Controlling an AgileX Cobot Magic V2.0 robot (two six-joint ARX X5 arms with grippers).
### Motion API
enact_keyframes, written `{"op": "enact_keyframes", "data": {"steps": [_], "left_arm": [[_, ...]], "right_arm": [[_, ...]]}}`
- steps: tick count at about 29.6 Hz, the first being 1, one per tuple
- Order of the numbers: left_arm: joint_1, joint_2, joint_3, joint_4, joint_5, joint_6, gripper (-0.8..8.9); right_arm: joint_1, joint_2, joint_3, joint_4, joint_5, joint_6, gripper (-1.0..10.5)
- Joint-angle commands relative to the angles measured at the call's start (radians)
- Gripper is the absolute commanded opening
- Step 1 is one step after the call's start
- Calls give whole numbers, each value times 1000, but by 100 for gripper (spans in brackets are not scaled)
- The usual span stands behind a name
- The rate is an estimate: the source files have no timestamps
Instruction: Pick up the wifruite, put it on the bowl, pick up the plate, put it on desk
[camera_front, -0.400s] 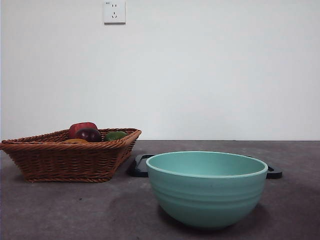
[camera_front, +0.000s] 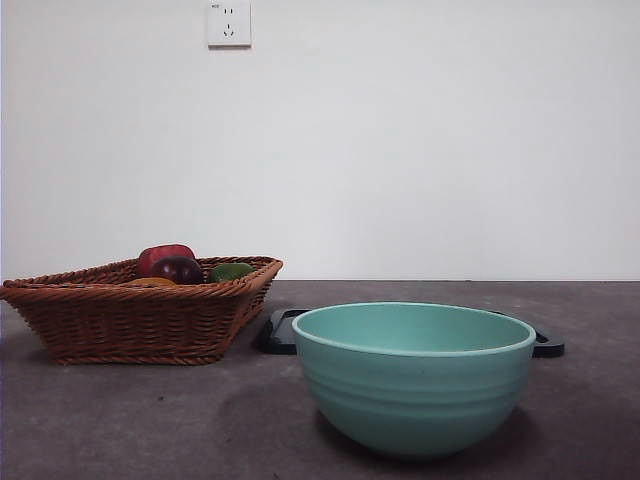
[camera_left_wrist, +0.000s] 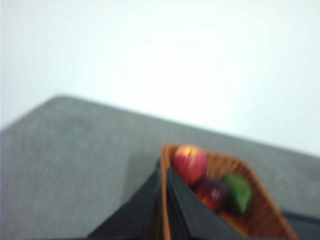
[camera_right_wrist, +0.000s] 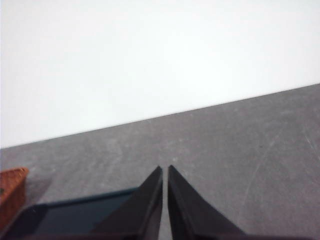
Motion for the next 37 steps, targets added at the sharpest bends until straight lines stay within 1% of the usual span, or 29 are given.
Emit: {"op": "enact_keyframes", "data": {"steps": [1,5,9,11,13,17,21,23,26,29,33,37], "left_arm": [[-3,35,74,-8,-2,-9,16],[-3,98,187,-53,24,-8,16],[-3,177,312,-89,105,10,16],[-3,215,369,-104,152,8,16],[-4,255,428,-129,210,-10,16],[-24,327,537,-191,293,-28,16],[-63,383,623,-252,351,-28,16],[-88,412,664,-297,385,-28,16],[-126,449,705,-359,432,-10,16],[-161,475,713,-396,486,30,16],[-194,506,713,-467,553,68,16],[-220,532,713,-539,581,110,16]], "right_arm": [[3,55,80,-5,-8,28,10],[3,135,202,-59,-40,46,10],[4,218,324,-150,-131,45,10],[5,257,383,-227,-138,47,10],[9,293,439,-297,-138,46,10],[24,352,528,-357,-155,36,10],[53,404,602,-386,-232,18,10],[77,431,636,-406,-290,13,10],[121,464,677,-433,-364,-19,10],[166,483,703,-460,-416,-82,10],[208,490,718,-540,-430,-156,10],[226,488,720,-622,-437,-203,10]]}}
